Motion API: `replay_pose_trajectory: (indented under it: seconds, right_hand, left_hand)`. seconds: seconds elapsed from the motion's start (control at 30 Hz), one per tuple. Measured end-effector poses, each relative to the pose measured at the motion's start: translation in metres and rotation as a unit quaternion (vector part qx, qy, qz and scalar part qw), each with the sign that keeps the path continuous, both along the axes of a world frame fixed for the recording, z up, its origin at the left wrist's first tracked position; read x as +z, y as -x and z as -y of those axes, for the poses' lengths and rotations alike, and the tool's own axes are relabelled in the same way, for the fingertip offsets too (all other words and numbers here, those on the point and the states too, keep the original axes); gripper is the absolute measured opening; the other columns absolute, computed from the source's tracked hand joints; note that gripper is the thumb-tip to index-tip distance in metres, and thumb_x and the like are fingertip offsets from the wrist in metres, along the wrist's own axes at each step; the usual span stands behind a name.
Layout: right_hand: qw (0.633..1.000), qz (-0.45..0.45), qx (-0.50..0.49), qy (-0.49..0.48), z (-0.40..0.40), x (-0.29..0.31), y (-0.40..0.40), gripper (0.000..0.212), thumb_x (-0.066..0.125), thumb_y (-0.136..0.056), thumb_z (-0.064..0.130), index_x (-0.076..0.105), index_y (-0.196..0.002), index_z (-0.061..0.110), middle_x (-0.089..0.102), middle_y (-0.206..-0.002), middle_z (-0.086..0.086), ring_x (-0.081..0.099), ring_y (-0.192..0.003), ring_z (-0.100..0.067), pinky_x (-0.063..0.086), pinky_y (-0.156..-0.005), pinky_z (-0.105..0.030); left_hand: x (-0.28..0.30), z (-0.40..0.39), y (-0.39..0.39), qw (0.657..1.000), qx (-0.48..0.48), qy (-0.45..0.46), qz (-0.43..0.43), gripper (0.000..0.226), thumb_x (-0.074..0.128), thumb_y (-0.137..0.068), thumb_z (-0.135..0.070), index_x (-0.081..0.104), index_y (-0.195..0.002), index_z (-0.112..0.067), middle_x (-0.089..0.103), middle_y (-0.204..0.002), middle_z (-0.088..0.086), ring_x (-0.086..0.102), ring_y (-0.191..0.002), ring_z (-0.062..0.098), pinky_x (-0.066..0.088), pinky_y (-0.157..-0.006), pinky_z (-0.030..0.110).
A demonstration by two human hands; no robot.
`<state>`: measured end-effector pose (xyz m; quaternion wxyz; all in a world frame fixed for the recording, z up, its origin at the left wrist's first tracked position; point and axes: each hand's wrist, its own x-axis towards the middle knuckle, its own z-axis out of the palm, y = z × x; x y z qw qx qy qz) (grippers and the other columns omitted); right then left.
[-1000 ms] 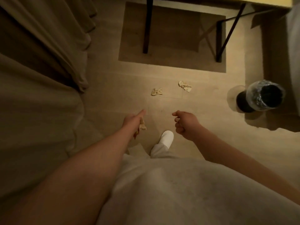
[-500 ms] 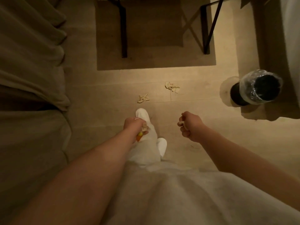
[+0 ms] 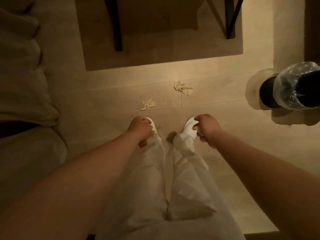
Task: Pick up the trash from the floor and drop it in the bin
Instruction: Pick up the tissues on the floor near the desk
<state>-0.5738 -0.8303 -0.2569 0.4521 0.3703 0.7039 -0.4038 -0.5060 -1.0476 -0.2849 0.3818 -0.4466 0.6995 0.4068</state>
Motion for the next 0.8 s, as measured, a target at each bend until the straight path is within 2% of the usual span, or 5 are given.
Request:
replay_pose_trajectory:
  seconds: [0.17,0.3,0.43,0.53,0.8]
  right_hand:
    - [0.995,-0.023,0.087,-0.048,-0.01,-0.113,0.051,0.032,0.034,-0.093,0.013,0.047,-0.119,0.001,0.055,-0.088,-0.019,0.038,-0.051,-0.019,0.023,-0.047,-0.023]
    - [0.985,-0.037,0.153,-0.076,-0.014,-0.22,0.082,0.039,0.032,-0.09,0.016,0.043,-0.127,0.008,0.057,-0.088,-0.015,0.045,-0.057,-0.023,0.03,-0.043,-0.024]
    - [0.961,-0.067,0.249,-0.102,-0.006,-0.319,0.101,0.05,0.038,-0.093,0.022,0.033,-0.141,0.008,0.06,-0.119,-0.024,0.058,-0.093,-0.036,0.048,-0.076,-0.041]
    - [0.943,-0.092,0.296,-0.118,0.005,-0.386,0.116,0.051,0.041,-0.097,0.025,0.029,-0.142,0.004,0.058,-0.128,-0.027,0.057,-0.114,-0.045,0.047,-0.095,-0.047]
    - [0.911,-0.163,0.358,-0.122,0.018,-0.498,0.144,0.05,0.043,-0.098,0.03,0.025,-0.14,0.009,0.06,-0.125,-0.026,0.06,-0.11,-0.043,0.049,-0.095,-0.053]
  left_hand:
    - [-0.11,-0.006,0.027,0.998,0.014,0.055,0.028,0.017,0.066,-0.069,-0.029,0.065,-0.085,-0.024,0.072,-0.088,-0.001,0.071,-0.078,0.024,0.061,-0.073,0.039]
    - [-0.202,-0.012,0.049,0.996,0.053,0.056,0.05,0.039,0.073,-0.073,-0.027,0.053,-0.105,-0.026,0.067,-0.104,0.003,0.07,-0.088,0.025,0.061,-0.076,0.04]
    - [-0.302,-0.009,0.053,0.994,0.067,0.067,0.05,0.089,0.077,-0.065,-0.042,0.037,-0.143,-0.028,0.062,-0.126,0.005,0.067,-0.105,0.029,0.058,-0.088,0.049]
    - [-0.392,0.003,0.045,0.991,0.075,0.106,0.04,0.116,0.077,-0.048,-0.06,0.026,-0.149,-0.038,0.054,-0.143,0.002,0.058,-0.123,0.031,0.051,-0.098,0.051]
    - [-0.489,0.008,0.062,0.968,0.185,0.166,0.016,0.093,0.078,-0.068,-0.048,0.029,-0.146,-0.034,0.059,-0.134,0.009,0.069,-0.103,0.036,0.062,-0.073,0.05]
